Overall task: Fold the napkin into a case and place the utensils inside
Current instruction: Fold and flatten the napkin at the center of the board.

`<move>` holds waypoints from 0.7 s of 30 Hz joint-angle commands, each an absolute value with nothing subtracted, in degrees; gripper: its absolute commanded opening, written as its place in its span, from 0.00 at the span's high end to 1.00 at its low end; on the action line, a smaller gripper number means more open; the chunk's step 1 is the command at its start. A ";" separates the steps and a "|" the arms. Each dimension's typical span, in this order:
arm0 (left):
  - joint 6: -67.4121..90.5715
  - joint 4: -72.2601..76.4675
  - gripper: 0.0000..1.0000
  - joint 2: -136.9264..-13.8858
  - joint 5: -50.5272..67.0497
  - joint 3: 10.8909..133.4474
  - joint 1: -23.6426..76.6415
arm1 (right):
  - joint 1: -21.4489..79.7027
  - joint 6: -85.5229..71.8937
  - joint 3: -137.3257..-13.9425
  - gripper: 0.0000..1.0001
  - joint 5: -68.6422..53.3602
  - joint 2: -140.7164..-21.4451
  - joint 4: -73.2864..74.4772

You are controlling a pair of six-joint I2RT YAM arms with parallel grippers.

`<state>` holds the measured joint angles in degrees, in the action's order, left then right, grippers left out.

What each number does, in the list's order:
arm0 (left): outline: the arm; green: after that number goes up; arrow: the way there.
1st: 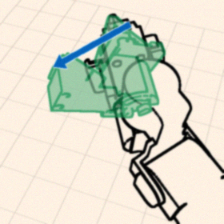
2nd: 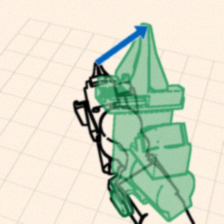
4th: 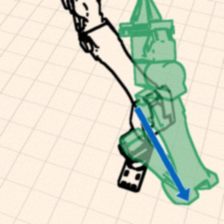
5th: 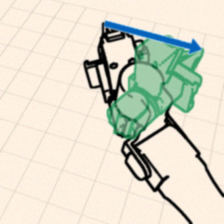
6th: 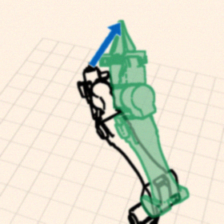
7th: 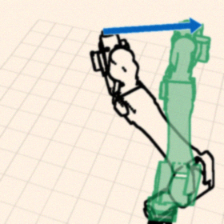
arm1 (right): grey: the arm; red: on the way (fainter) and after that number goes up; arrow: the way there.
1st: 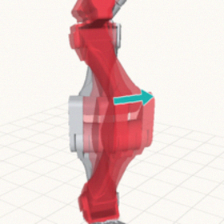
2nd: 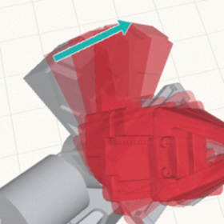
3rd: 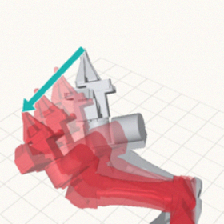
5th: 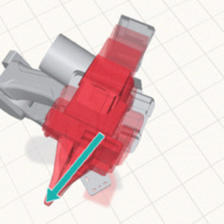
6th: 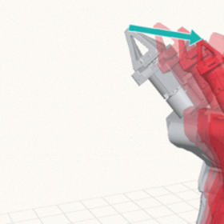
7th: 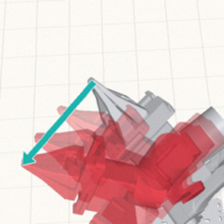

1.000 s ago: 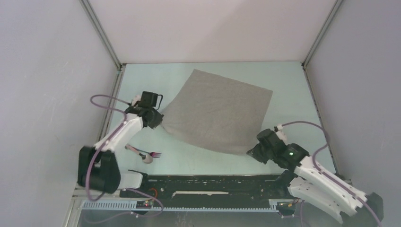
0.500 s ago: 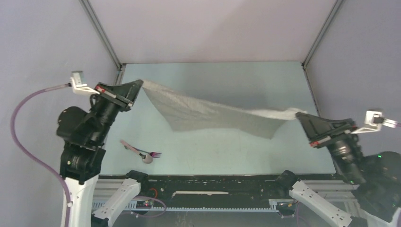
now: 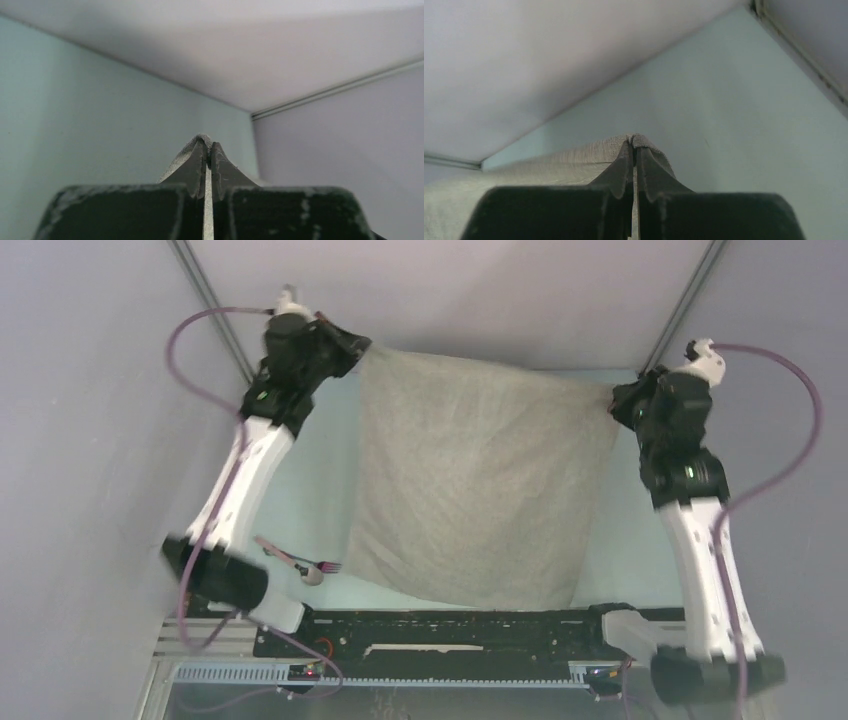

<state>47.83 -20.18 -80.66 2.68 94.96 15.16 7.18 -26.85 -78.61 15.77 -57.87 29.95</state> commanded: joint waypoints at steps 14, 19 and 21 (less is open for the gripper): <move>45.66 -19.92 1.00 -138.64 5.87 139.50 15.04 | -11.92 -22.38 -107.79 1.00 -17.36 -118.55 27.66; 45.84 -19.51 1.00 -134.73 6.42 131.09 15.09 | -11.91 -22.62 -108.02 1.00 -16.88 -117.30 32.35; 46.30 -19.77 1.00 -130.68 4.85 124.46 15.12 | -11.87 -23.20 -107.06 1.00 -17.23 -115.95 36.75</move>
<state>46.06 -20.86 -138.63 5.37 131.90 15.20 -11.73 -24.23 -106.13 -15.57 -121.19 29.89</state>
